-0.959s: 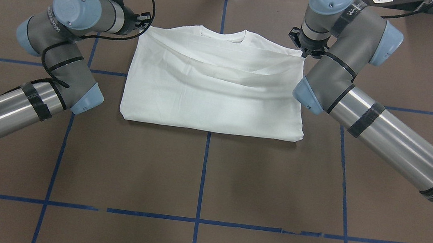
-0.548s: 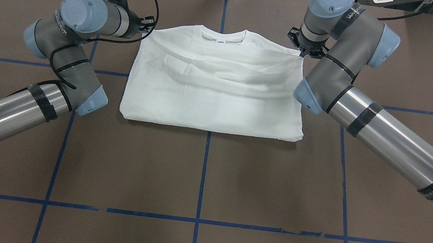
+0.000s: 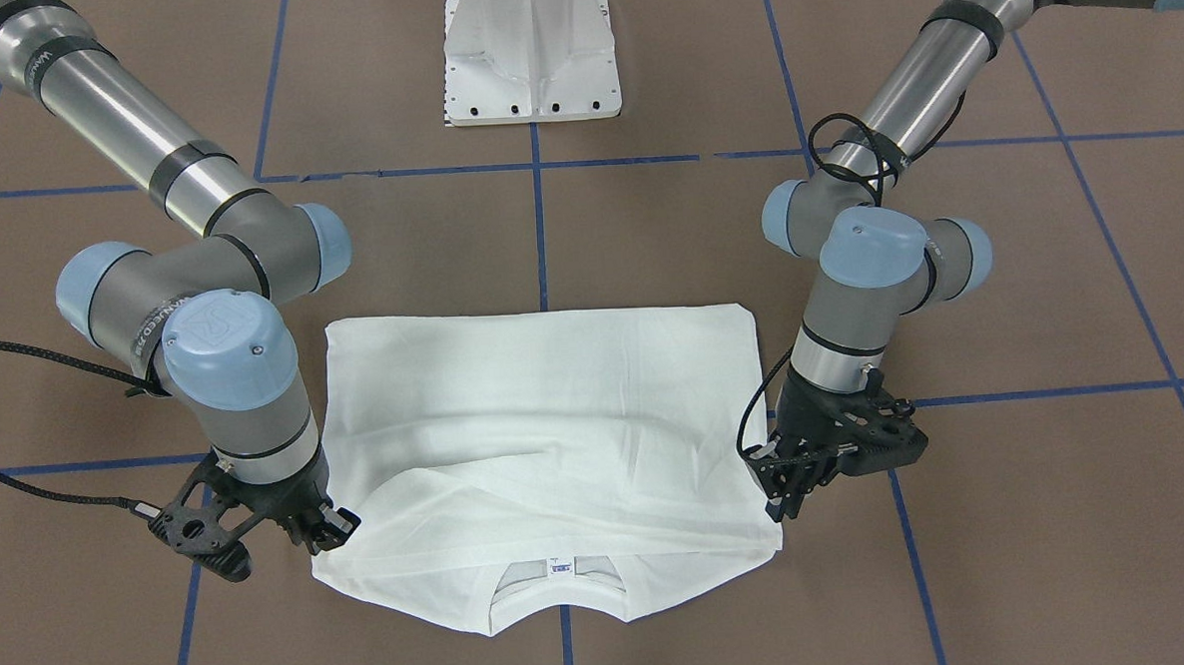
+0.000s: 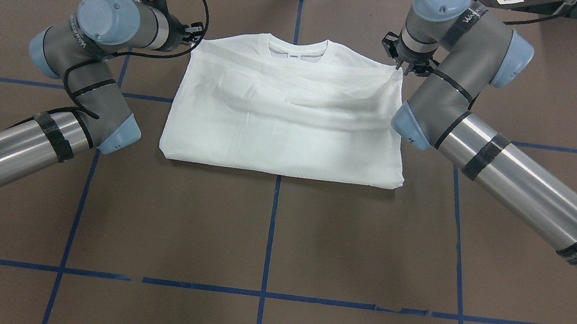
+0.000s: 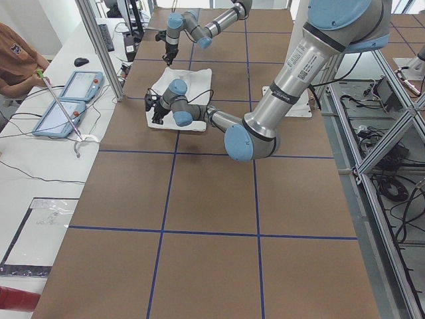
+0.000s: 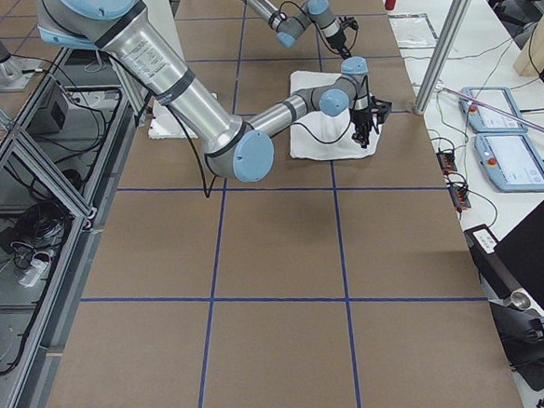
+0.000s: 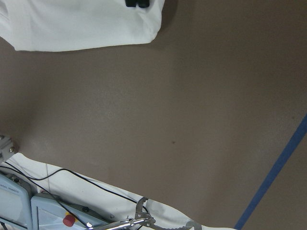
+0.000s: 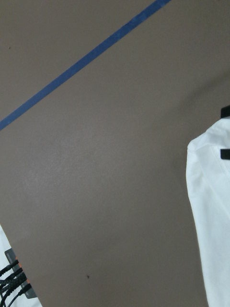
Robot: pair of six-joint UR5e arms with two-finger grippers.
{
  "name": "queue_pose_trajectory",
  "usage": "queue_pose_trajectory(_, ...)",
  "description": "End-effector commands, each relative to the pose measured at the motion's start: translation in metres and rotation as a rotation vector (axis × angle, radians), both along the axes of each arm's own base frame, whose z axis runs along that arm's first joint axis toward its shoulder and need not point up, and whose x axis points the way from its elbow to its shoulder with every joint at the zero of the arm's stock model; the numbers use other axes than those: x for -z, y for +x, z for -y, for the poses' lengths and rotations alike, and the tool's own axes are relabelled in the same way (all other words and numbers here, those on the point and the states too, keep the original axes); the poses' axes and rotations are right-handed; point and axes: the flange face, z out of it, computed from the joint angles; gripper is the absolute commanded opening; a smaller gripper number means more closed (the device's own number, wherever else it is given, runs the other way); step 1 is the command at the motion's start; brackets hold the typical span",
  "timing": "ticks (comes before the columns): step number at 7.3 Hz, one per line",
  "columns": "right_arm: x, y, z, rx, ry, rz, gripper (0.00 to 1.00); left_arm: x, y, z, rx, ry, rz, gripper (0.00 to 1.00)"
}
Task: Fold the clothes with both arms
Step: 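Release the hem and raise both grippers above the folded shirt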
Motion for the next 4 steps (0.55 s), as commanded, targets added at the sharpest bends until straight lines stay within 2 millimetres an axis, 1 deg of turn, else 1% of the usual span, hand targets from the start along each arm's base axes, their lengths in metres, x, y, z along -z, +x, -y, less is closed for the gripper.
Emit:
queue_pose_trajectory(1,0.014,0.024,0.002,0.009,-0.011,0.07,0.55,-0.008,-0.006,-0.002,-0.004,0.018,-0.006,0.51)
queue_pose_trajectory(2,0.008,0.037,-0.022,-0.006,-0.017,0.105,0.6,-0.006,-0.007,-0.003,-0.007,0.027,-0.016,0.51)
queue_pose_trajectory(3,-0.001,0.031,-0.074,-0.019,-0.042,0.147,0.64,-0.005,-0.009,-0.002,-0.004,0.03,-0.018,0.52)
queue_pose_trajectory(4,-0.007,0.035,-0.115,-0.018,-0.052,0.177,0.65,-0.003,-0.011,-0.002,-0.004,0.031,-0.021,0.52)
